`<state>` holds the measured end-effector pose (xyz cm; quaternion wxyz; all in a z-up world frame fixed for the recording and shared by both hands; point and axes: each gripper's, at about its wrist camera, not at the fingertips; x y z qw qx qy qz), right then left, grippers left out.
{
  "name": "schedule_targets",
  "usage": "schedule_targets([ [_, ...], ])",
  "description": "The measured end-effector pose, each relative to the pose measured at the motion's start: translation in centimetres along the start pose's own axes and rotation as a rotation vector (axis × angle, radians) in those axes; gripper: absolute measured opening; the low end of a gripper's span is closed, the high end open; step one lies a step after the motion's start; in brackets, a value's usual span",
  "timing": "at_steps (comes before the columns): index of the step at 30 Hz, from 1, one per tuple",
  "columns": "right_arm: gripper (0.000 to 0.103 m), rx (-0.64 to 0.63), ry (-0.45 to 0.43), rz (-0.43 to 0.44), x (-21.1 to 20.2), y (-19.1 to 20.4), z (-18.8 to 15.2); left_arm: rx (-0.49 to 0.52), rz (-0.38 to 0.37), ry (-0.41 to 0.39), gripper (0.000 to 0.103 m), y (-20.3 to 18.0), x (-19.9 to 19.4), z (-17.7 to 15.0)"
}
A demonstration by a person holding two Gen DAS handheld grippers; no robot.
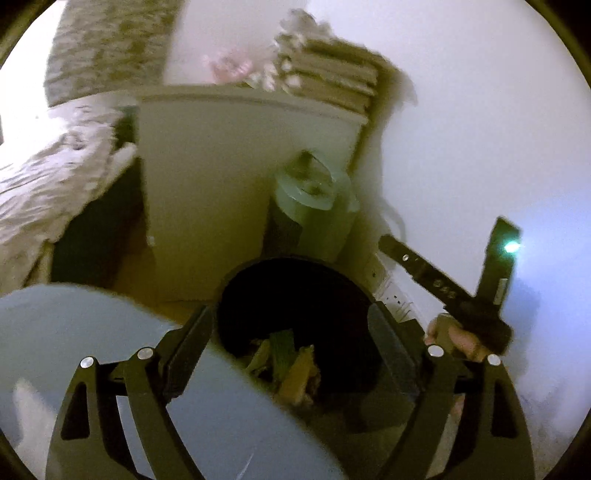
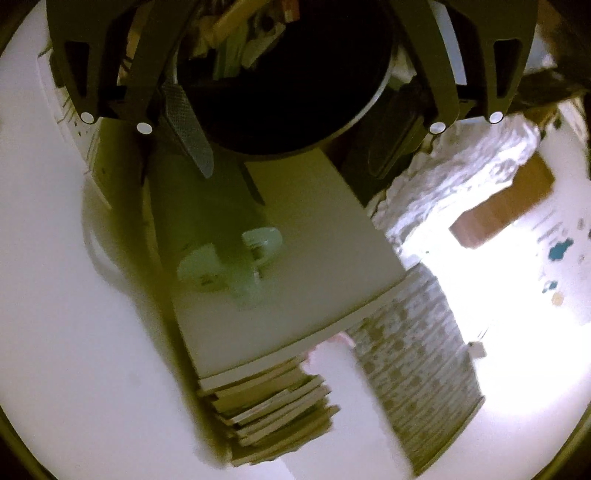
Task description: Collect trash
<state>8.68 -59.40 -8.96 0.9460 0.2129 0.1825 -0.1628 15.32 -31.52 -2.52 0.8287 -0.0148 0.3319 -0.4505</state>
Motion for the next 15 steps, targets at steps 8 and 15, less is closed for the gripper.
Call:
schedule_targets([
  [8,0.085,-0.086,0.029,0.231,-6.4,7.5,-3.7,-0.118,0.371,-0.158,0.098,3.7,-19.1,-6.8],
  [15,0.098,-0.243,0.049,0.659,-18.1,24.0,-6.6,-0.193,0.722,-0.251,0.098,4.6,-30.7,-11.8],
])
Point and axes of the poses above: each gripper's, at about its wrist camera, not at the fingertips, and x roughly the way its jaws point, y to its left, z to its top, and after that the axes turned 10 degrees about -z, right-handed
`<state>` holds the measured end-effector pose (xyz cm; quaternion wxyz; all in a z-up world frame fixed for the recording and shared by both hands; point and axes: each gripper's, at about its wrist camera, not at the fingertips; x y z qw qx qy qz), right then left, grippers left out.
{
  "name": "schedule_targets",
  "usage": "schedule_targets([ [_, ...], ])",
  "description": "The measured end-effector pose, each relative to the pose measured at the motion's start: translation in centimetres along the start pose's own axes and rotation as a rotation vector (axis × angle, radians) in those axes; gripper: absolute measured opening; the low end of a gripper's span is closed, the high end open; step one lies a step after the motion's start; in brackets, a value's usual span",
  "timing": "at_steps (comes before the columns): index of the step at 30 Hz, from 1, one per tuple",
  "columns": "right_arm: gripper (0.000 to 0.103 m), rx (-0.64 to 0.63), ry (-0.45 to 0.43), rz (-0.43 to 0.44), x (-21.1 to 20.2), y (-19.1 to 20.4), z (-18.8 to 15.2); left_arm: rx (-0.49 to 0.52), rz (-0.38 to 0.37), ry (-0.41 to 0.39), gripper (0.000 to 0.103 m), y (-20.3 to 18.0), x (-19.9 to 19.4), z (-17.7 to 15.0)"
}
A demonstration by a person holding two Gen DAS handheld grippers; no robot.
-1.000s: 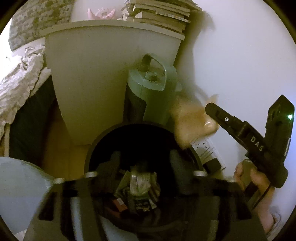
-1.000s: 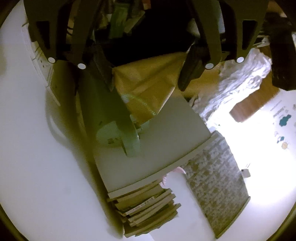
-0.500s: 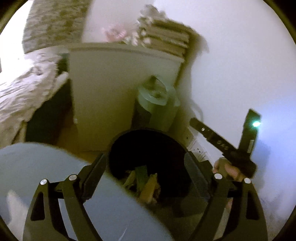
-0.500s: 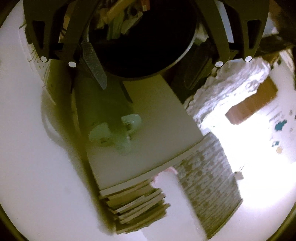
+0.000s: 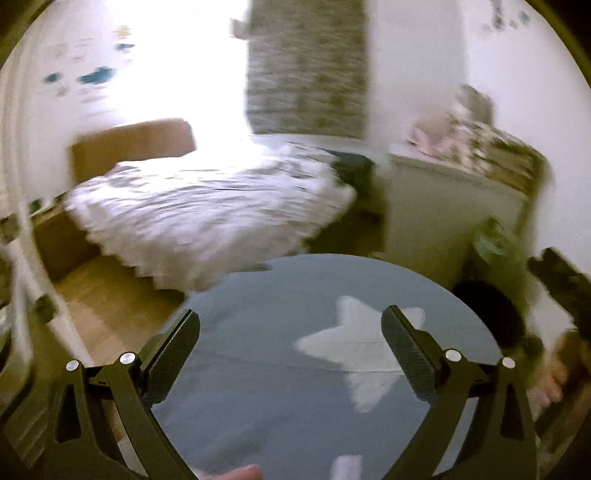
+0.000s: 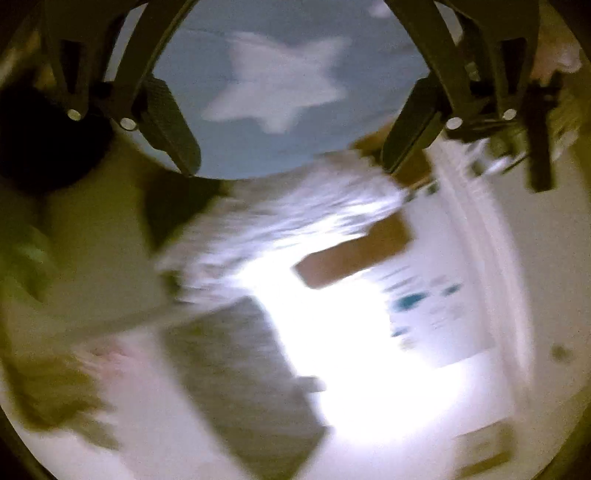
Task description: Collect trash
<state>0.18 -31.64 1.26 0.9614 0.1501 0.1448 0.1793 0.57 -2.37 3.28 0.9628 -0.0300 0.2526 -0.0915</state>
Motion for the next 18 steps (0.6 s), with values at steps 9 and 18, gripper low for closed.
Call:
schedule_targets([
  [9,0.098,-0.182,-0.01,0.092,0.2,13.7,1.3,-0.124,0.084,-0.091,0.098,4.6,-5.9,-0.9],
  [18,0.098,-0.218,-0.01,-0.048,-0.3,16.5,-0.8,-0.121,0.082,-0.109,0.098,4.7,-7.4,-1.3],
])
Point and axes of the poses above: each gripper's, at about its wrist camera, not at the fingertips, and x roughly the way its jaws point, y to its left, z to its top, and after that the axes turned 10 degrees about -z, right-handed
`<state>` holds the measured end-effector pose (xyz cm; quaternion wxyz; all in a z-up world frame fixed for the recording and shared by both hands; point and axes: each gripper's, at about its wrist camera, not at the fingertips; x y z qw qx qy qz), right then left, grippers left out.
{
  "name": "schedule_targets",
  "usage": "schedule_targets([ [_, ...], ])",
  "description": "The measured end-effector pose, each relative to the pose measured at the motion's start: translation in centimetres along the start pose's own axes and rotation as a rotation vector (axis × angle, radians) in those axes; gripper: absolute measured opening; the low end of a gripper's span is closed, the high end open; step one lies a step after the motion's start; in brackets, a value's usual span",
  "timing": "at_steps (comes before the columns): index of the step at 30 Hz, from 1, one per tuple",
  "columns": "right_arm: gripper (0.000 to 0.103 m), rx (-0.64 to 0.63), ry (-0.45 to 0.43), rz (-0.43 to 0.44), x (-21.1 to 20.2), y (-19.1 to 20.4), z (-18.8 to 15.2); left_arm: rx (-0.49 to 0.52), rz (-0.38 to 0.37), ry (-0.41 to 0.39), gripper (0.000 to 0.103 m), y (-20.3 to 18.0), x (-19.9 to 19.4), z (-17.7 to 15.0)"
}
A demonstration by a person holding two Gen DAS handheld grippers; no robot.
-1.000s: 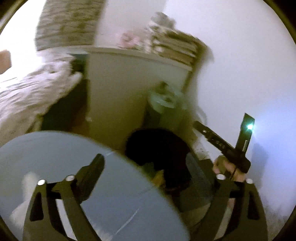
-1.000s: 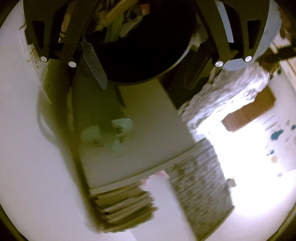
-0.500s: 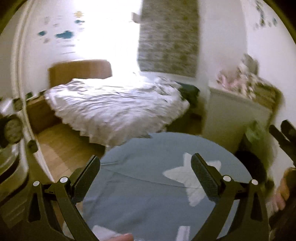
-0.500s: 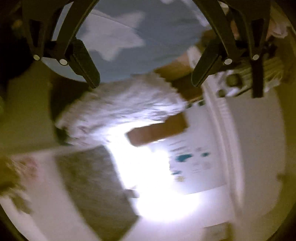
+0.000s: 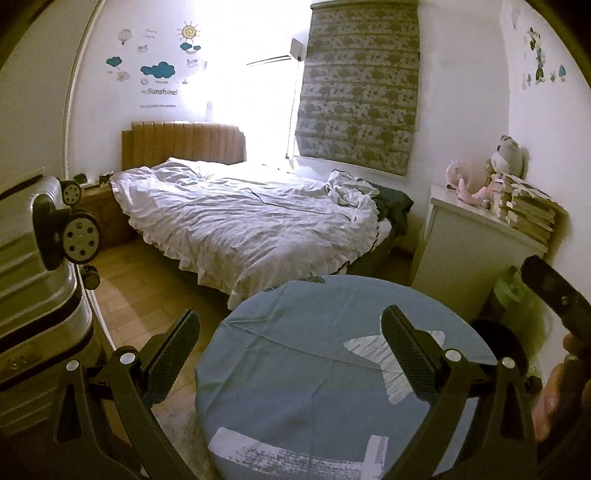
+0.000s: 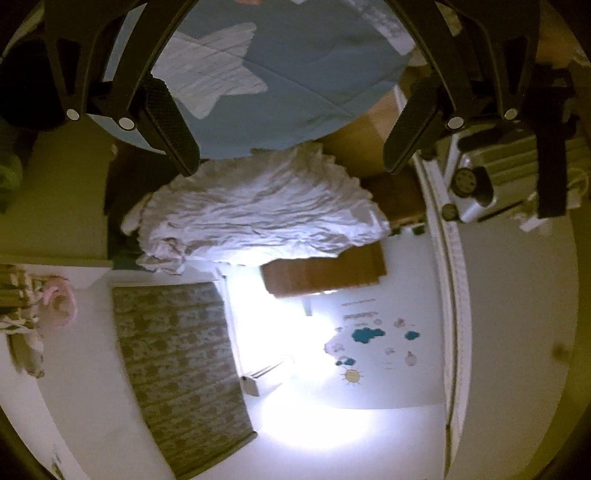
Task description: Collect trash
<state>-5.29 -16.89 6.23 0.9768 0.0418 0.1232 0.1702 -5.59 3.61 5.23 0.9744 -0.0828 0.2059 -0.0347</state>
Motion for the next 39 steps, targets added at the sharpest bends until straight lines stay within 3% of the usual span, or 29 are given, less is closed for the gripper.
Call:
schedule_targets([
  [39,0.098,0.024,0.046,-0.014,0.1,-1.5,-1.1,-0.005,0.018,0.038,0.098,1.0,-0.2,0.0],
])
Point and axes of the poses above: each gripper's, at about its wrist camera, not at the fingertips, and x roughly the way its jaws point, y to its left, z to its top, and after that the axes turned 10 degrees about -z, right-handed
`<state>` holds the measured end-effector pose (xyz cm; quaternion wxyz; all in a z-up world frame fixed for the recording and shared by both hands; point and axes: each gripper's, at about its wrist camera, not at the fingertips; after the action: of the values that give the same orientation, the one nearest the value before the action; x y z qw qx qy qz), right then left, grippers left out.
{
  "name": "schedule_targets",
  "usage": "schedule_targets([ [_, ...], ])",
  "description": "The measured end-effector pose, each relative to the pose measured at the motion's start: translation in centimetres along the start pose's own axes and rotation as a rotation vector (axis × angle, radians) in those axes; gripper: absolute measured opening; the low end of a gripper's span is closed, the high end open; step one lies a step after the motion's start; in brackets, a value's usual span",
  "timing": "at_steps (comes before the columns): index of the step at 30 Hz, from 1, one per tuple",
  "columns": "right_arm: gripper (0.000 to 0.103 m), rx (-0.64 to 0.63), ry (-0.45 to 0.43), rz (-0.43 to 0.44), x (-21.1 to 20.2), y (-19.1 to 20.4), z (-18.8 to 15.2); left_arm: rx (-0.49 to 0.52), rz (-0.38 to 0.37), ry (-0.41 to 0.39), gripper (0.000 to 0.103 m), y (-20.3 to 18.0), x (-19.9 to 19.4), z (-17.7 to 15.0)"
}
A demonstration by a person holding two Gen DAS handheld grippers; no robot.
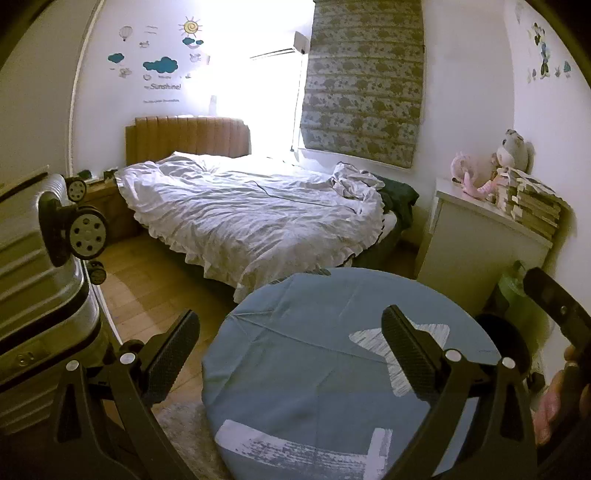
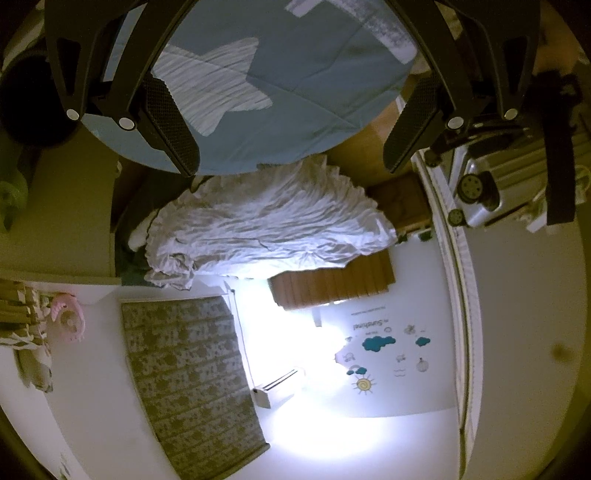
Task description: Collect trash
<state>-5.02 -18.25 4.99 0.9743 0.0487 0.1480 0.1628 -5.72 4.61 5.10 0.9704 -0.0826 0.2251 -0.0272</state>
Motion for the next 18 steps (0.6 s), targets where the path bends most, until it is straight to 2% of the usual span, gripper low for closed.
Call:
schedule_targets([
  [18,0.098,0.04,-0.001,-0.009,-0.58,-1.05,-0.45,0.029,-0.019,0.005,0.098,-0.53,-0.01,-0.12],
])
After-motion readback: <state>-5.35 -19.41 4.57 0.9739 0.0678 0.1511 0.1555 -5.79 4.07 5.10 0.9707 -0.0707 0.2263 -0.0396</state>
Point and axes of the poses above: each gripper's, at about its wrist camera, not at the fingertips, and x roughly the way its jaws point, y to its left, z to its top, and after that the axes turned 10 degrees about -z, right-handed
